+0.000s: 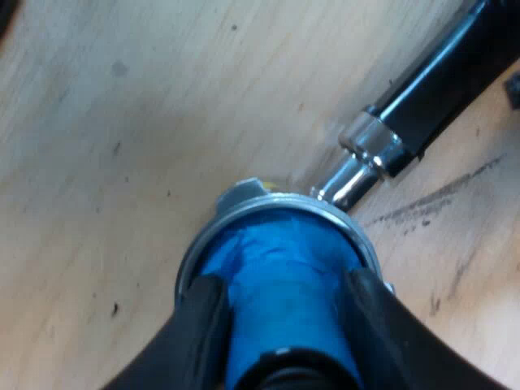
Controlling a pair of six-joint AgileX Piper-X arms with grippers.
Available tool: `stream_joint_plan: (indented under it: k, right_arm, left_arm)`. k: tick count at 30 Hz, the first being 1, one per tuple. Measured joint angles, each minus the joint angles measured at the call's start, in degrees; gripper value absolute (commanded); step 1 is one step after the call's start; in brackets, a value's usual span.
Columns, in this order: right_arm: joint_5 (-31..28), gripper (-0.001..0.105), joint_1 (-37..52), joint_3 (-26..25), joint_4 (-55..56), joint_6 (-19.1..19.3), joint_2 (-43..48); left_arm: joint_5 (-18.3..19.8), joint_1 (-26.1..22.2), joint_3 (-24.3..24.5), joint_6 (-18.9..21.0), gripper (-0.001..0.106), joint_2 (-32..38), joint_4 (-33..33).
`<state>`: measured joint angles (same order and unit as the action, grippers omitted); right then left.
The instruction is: Grind coffee beans and then tamp
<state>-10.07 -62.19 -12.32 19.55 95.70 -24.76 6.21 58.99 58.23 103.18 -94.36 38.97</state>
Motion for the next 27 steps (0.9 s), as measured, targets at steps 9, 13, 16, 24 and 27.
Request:
stream_joint_plan:
  k: [9,13,16,24,27]
  right_arm:
    - [0.12,0.067,0.0,0.0,0.0,0.0,0.0]
    - [0.12,0.067,0.0,0.0,0.0,0.0,0.0]
    - [0.12,0.067,0.0,0.0,0.0,0.0,0.0]
    - [-0.11,0.067,0.0,0.0,-1.33,0.0,0.0]
    - [-0.35,0.067,0.0,0.0,-3.87,0.12,0.0]
  left_arm:
    - [0.08,-0.58,2.64,-0.27,0.0,0.16,3.46]
    - [-1.86,-0.7,3.82,-0.27,0.0,0.71,6.49]
    - [-2.41,-0.9,4.88,-0.27,0.0,1.83,7.49]
    - [-2.7,-0.89,7.66,-0.27,0.0,6.02,7.36]
    - [-2.93,-0.89,7.77,-0.27,0.0,8.7,8.53]
